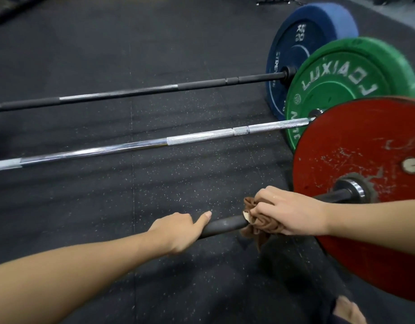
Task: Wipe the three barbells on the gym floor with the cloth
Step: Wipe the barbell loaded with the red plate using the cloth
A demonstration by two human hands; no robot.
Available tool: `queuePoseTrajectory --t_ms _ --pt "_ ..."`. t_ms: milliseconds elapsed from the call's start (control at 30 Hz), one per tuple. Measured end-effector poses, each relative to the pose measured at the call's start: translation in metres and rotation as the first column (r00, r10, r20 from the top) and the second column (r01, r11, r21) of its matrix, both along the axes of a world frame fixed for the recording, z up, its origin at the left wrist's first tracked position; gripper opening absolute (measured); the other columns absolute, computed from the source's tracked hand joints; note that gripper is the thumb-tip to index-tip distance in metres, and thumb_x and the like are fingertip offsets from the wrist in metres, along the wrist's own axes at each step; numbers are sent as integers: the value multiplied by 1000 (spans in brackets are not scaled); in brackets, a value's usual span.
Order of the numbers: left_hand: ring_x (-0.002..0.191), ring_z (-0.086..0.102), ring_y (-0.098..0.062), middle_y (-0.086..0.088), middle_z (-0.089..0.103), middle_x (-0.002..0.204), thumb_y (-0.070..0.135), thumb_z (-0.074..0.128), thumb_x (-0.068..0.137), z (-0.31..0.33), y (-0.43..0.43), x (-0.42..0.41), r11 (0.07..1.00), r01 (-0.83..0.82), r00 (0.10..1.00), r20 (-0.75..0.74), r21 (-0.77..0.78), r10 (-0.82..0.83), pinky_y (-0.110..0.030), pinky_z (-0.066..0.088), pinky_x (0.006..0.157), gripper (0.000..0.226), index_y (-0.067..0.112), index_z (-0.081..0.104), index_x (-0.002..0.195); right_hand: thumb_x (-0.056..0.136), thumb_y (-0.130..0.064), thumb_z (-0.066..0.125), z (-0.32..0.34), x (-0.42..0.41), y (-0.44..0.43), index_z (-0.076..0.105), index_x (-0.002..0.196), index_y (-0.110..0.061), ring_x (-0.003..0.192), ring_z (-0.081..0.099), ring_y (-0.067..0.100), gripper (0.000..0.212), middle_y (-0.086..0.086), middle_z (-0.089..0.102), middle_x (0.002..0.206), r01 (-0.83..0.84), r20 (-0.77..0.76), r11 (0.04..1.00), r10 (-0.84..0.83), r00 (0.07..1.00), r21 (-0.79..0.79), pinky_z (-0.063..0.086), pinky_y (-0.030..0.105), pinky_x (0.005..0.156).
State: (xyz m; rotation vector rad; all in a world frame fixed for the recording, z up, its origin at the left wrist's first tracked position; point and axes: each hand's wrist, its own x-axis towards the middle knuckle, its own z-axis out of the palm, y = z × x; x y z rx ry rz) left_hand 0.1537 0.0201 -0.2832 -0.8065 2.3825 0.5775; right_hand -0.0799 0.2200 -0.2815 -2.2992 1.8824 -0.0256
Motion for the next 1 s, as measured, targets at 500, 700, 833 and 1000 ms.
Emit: queuePoseTrajectory --t_ms 500,700,833,1000 --pt "83 56 -30 -3 51 75 51 14 107 -15 -1 0 998 41 990 -135 -39 -46 -38 42 78 59 15 47 72 90 -42 64 7 -4 18 55 125 -20 110 51 19 42 -1 44 126 112 66 991 -117 991 68 52 33 89" --pt "96 59 -34 -2 48 76 45 15 109 -8 -1 1 1000 31 987 -155 -2 -31 -43 49 91 56 10 52 85 85 -31 65 2 39 -21 53 112 -17 101 51 24 32 4 47 119 21 37 1000 -21 999 1 51 38 85" --pt "93 59 -29 -5 60 84 57 7 106 -11 -9 5 998 24 992 -129 61 -16 -41 48 92 72 16 58 76 84 -23 73 2 82 -67 45 117 -18 99 48 26 44 6 46 117 -36 76 999 34 997 23 49 38 83" --pt "92 61 -28 -6 60 83 57 9 107 -11 -32 36 999 -2 995 -94 55 8 -38 44 85 70 12 55 79 84 -22 72 5 67 -61 46 113 -21 99 46 22 40 1 42 116 -68 66 995 64 996 71 50 38 81"
